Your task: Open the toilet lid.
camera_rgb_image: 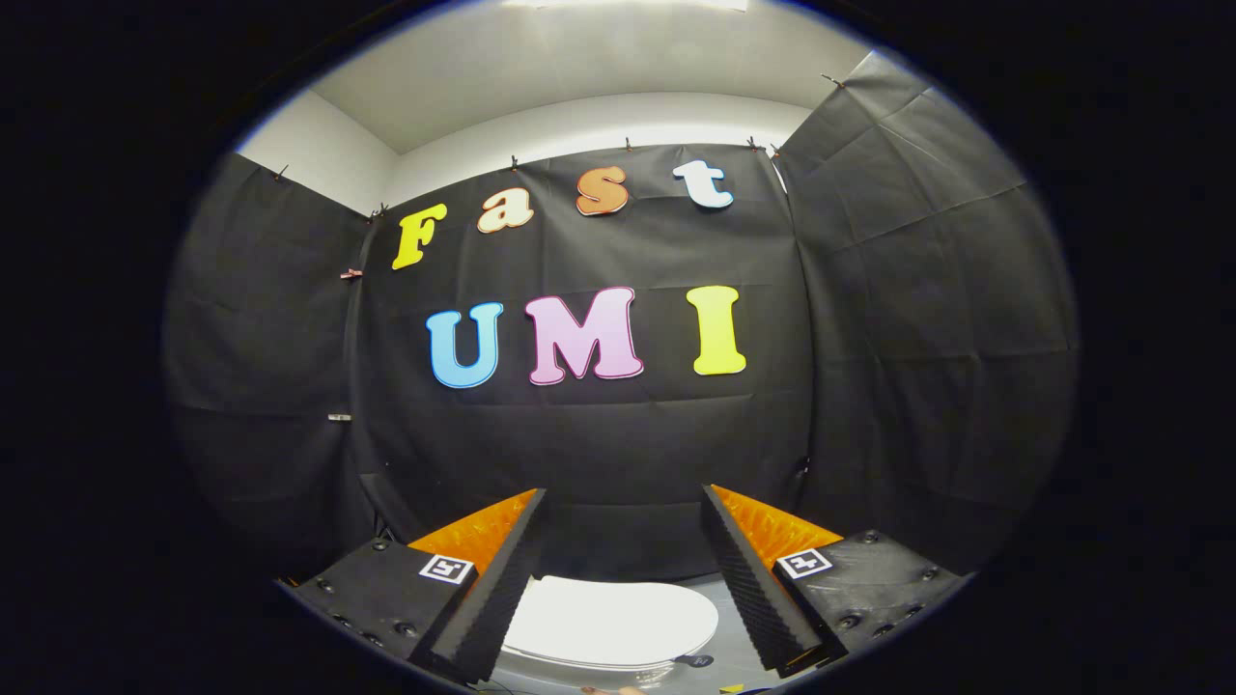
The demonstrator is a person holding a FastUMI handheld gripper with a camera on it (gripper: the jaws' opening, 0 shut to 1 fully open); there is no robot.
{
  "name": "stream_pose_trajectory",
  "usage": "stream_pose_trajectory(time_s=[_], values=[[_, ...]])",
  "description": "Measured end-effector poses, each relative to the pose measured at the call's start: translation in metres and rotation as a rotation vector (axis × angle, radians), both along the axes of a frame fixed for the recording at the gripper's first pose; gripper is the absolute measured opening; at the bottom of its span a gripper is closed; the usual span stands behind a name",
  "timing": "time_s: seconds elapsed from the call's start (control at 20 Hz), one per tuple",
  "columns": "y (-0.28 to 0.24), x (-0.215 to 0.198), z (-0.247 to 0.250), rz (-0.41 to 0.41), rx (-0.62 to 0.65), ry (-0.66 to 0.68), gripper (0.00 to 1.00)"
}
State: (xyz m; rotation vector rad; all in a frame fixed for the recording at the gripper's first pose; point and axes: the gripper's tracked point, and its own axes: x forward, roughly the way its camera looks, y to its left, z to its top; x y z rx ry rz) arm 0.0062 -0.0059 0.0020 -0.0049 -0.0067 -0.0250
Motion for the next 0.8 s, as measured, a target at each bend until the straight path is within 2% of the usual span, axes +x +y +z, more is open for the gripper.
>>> stream_pose_trajectory(time_s=[0.4,0.8], values=[[-0.026,0.029,-0.012,-0.043,0.083,0.023,0.98],[-0.071,0.059,-0.084,-0.096,0.225,0.133,0.98]])
